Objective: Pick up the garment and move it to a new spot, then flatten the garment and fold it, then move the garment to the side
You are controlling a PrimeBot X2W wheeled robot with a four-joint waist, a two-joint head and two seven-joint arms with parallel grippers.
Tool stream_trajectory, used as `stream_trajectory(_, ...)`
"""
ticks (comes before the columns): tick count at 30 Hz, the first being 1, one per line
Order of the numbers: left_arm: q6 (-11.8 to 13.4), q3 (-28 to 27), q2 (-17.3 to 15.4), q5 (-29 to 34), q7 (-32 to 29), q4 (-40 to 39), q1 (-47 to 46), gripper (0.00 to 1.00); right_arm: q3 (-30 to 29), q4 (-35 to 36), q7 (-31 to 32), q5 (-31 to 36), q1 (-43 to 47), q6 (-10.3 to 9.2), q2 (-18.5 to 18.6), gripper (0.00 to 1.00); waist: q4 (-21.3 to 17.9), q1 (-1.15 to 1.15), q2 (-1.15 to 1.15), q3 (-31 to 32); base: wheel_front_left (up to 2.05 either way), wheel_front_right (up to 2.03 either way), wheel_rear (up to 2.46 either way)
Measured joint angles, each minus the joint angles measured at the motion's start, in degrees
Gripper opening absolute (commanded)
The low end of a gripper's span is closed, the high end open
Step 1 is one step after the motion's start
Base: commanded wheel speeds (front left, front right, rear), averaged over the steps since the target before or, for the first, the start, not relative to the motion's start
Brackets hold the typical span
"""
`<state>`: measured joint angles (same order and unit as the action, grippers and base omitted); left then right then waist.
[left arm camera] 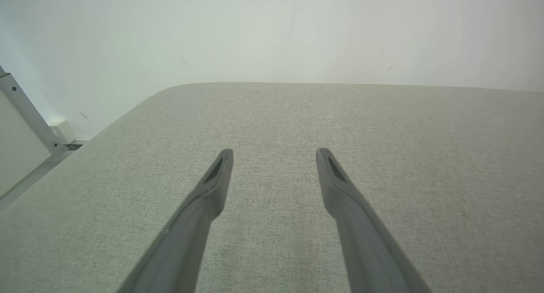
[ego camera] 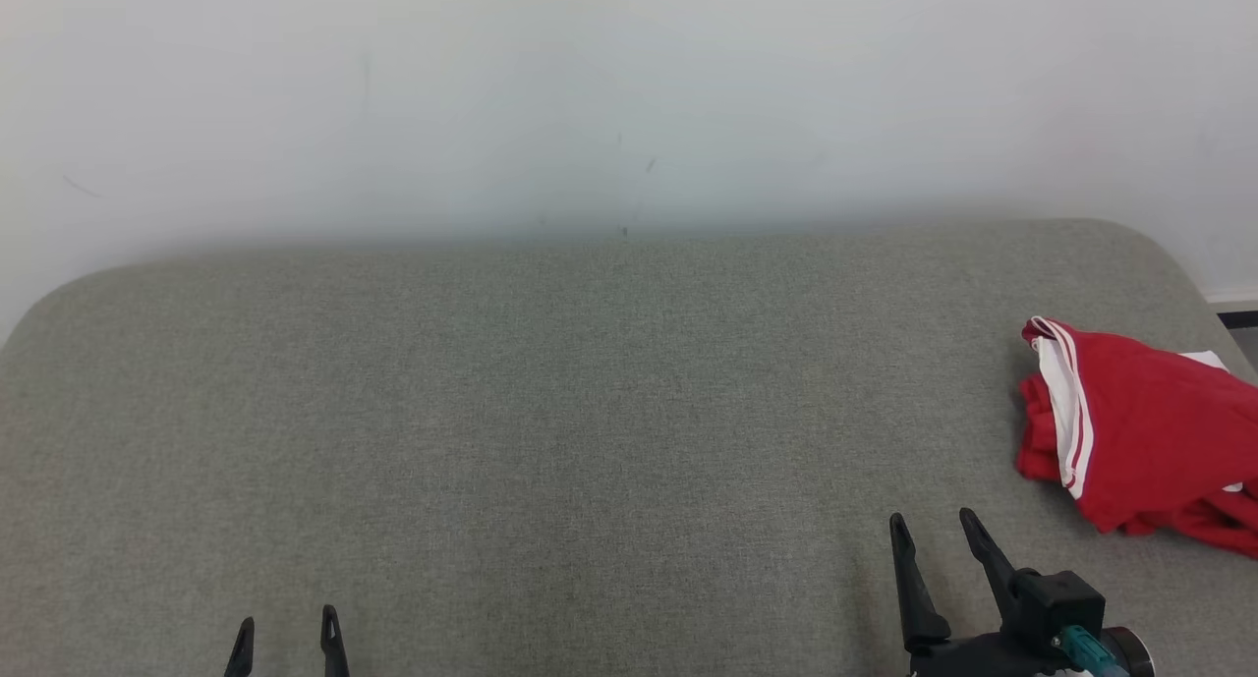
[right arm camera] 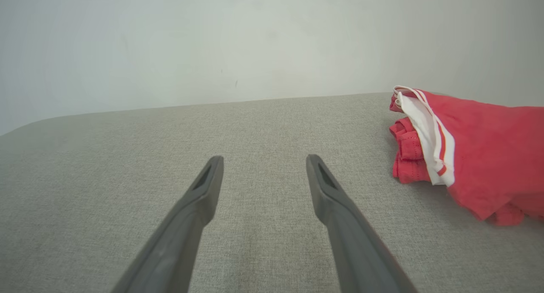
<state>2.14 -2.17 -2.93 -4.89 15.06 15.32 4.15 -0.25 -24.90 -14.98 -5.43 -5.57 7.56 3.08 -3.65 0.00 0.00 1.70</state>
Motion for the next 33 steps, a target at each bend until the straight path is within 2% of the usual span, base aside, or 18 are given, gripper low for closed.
stream_trajectory(6,-0.1,0.2,0.0,-0.7,0.0,0.2,-0.8,1.0,-0.2,-0.4,0.0,2.7,0.1,0.0,-0.1,1.0,-0.4,0.0,0.0,-1.0,0.0,0.0,0.0)
stream_trajectory(33,-1.6,1.3,0.0,-1.8,0.0,0.6,-0.8,1.0,1.5,0.6,0.0,2.7,-0.1,0.0,-0.1,1.0,-0.8,0.0,0.0,-1.8,0.0,0.0,0.0)
